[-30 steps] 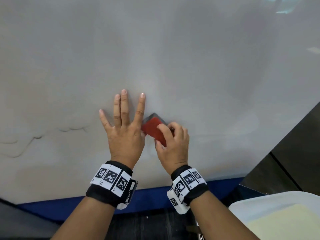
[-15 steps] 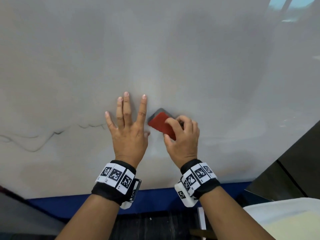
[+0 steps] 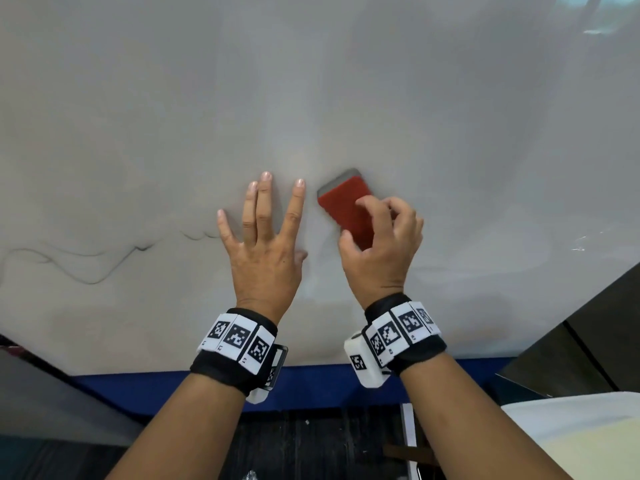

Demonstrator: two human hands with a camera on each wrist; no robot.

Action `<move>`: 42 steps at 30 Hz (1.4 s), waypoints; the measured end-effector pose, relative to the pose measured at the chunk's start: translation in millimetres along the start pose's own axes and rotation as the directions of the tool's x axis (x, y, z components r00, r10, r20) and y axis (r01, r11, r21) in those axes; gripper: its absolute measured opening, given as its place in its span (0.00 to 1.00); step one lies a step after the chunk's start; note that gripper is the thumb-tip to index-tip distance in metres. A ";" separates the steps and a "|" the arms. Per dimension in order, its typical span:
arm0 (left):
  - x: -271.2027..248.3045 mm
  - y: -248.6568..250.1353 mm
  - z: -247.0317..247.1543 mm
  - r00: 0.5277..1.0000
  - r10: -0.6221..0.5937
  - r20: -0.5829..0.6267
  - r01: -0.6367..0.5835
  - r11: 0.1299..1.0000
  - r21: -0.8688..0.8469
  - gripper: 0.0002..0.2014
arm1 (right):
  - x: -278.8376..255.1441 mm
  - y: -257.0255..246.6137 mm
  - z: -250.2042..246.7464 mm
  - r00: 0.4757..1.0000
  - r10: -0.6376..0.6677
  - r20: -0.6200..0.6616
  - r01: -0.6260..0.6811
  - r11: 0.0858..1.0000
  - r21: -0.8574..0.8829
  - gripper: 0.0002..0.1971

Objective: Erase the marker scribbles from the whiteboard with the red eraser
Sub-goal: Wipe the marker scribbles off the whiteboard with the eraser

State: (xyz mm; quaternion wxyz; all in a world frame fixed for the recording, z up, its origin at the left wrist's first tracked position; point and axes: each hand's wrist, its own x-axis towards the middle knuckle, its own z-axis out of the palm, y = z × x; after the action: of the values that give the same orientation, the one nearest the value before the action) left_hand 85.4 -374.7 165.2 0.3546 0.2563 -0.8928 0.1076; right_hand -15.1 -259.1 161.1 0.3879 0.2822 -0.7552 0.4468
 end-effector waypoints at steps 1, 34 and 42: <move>-1.9 -4.3 0.6 1.000 -0.004 0.001 0.004 1.000 0.000 0.59 | -1.1 -4.3 3.3 0.999 0.032 -0.022 -0.031 0.999 0.014 0.26; -17.9 -86.3 9.5 0.993 -0.116 0.007 0.116 0.993 -0.020 0.59 | -51.0 -59.5 52.1 0.976 -0.080 0.204 0.072 0.996 0.046 0.32; -24.0 -134.3 10.9 0.998 -0.066 0.018 0.066 0.998 -0.010 0.60 | -73.6 -91.1 79.5 0.996 -0.041 0.082 0.042 0.999 -0.006 0.33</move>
State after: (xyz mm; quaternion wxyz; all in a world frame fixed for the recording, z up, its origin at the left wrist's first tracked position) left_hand 165.6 -483.2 142.1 0.3513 0.2845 -0.8876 0.0886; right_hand 68.5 -364.5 117.2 0.3668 0.3144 -0.7663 0.4236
